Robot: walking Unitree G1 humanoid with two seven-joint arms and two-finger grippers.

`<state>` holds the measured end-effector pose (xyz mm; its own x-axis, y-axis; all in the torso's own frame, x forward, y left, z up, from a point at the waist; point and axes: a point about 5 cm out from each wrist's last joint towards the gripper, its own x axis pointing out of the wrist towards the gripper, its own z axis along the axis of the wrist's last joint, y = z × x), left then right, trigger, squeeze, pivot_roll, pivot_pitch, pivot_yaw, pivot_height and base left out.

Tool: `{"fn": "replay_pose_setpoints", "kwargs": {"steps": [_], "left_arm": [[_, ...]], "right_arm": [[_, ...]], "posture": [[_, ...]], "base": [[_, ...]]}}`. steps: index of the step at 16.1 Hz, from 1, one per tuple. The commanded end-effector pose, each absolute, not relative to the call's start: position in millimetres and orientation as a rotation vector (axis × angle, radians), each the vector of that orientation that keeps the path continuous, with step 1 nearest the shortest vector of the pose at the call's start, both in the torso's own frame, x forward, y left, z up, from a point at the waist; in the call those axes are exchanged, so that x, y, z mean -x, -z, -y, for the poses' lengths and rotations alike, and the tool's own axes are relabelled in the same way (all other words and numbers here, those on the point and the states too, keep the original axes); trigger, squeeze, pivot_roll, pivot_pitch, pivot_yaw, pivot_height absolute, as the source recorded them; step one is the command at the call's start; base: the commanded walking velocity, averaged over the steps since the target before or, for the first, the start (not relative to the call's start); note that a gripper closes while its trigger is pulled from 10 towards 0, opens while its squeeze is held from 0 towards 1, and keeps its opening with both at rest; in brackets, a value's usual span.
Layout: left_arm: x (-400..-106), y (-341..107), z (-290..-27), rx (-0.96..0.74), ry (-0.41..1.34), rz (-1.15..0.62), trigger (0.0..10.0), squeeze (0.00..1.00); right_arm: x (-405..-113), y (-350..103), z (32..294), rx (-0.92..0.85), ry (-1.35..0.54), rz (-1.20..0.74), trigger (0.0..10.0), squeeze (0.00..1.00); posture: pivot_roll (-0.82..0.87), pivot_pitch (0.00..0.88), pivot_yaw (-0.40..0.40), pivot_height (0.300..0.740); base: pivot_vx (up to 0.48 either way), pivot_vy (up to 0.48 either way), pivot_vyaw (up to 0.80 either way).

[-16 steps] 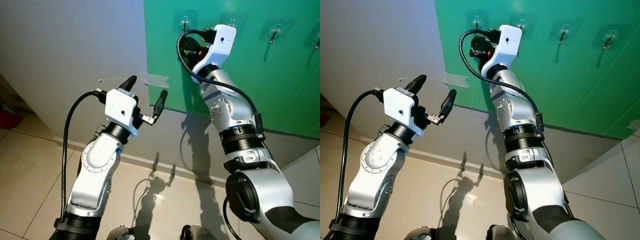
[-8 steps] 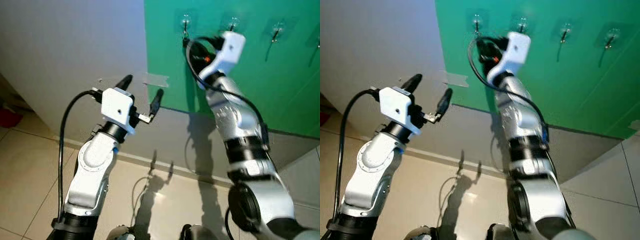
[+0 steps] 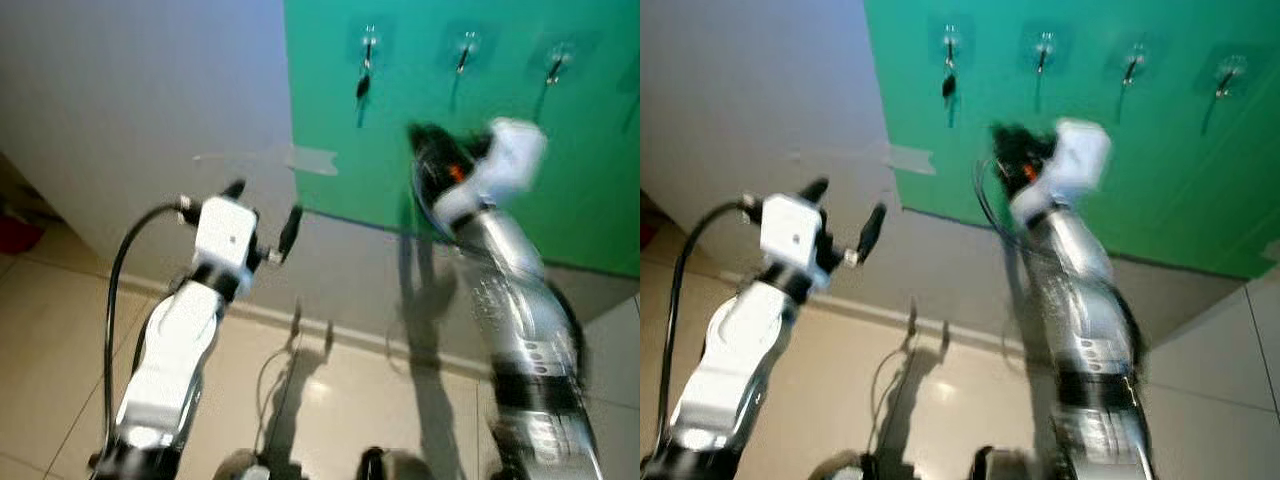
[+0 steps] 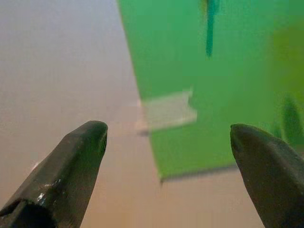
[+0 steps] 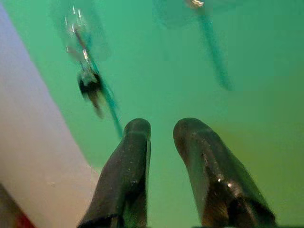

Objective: Hang keys on a hook

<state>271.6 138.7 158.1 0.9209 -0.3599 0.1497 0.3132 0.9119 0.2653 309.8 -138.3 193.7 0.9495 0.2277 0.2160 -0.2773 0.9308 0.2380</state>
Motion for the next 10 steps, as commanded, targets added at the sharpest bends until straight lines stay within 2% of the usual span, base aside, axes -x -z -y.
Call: {"fn": "replay_pose_setpoints", "kwargs": {"steps": [1, 2, 4, 6, 7, 8, 10], "left_arm": [[-268.4, -151.0, -139.9, -0.266, 0.368, 0.175, 10.0, 0.00], [-267.5, -149.3, -140.0, -0.265, 0.370, 0.169, 10.0, 0.00], [-262.2, -139.3, -133.4, -0.243, 0.394, 0.137, 10.0, 0.00], [-262.5, -133.6, -130.6, -0.236, 0.407, 0.123, 10.0, 0.00], [-263.6, -131.0, -130.1, -0.236, 0.414, 0.116, 10.0, 0.00], [-265.6, -130.0, -129.0, -0.234, 0.424, 0.114, 10.0, 0.00], [-267.6, -130.0, -127.7, -0.232, 0.433, 0.117, 10.0, 0.00]], "right_arm": [[-296.4, -180.1, 143.0, -0.254, -0.217, 0.123, 10.0, 0.00], [-291.9, -175.8, 144.8, -0.250, -0.206, 0.108, 10.0, 0.00], [-251.1, -138.2, 164.7, -0.199, -0.070, -0.028, 10.0, 0.00], [-232.8, -125.3, 173.4, -0.172, 0.003, -0.080, 10.0, 0.00], [-225.3, -120.4, 176.5, -0.163, 0.036, -0.100, 10.0, 0.00], [-220.5, -117.5, 178.4, -0.153, 0.066, -0.112, 10.0, 0.00], [-214.7, -116.3, 178.9, -0.135, 0.096, -0.119, 10.0, 0.00]], "posture": [[-0.09, 0.125, 0.014, 0.740], [-0.09, 0.127, 0.017, 0.740], [-0.12, 0.127, 0.050, 0.740], [-0.14, 0.125, 0.065, 0.740], [-0.15, 0.126, 0.074, 0.740], [-0.16, 0.127, 0.085, 0.740], [-0.16, 0.129, 0.091, 0.740]], "base": [[0.000, 0.000, 0.00], [0.000, 0.000, 0.00], [0.000, 0.330, -0.80], [0.000, 0.332, 0.00], [0.000, 0.334, 0.00], [0.000, 0.341, -0.80], [0.000, 0.334, 0.00]]}}
